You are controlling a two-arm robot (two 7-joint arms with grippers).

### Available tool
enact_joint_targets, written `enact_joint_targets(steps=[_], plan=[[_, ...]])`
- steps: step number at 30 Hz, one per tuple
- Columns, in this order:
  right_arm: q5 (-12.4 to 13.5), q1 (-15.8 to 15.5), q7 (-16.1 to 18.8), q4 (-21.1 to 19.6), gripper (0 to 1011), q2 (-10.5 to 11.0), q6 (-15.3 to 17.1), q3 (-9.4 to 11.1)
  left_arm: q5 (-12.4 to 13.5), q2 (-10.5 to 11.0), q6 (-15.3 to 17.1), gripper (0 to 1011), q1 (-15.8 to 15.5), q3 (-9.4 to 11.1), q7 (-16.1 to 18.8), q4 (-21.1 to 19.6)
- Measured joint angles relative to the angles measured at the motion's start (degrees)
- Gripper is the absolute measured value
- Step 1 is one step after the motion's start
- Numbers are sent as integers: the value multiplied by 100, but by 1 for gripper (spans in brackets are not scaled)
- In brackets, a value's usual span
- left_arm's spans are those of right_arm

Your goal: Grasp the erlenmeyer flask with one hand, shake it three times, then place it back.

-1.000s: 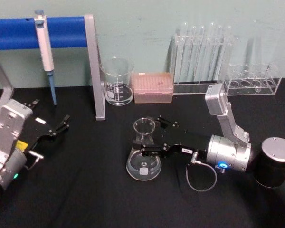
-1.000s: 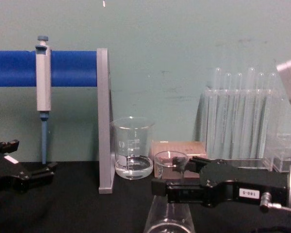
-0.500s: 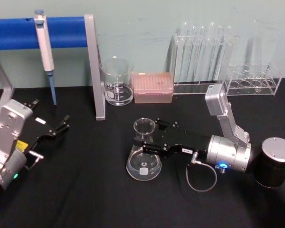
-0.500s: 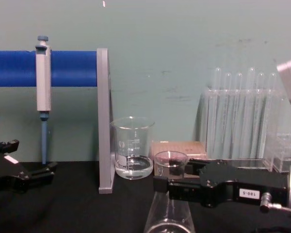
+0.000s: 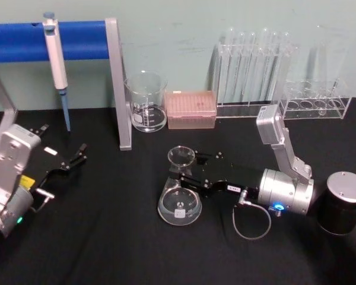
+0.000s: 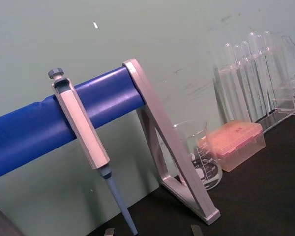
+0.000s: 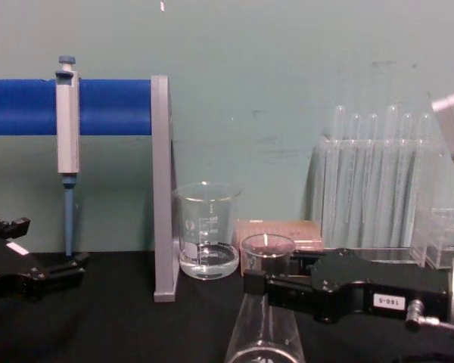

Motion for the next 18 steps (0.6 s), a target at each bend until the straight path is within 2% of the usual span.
enact_joint_targets(steps=[18], plan=[[14, -24, 5, -69, 449, 22, 15, 7, 0, 0, 0, 1001, 0, 0, 0, 0]])
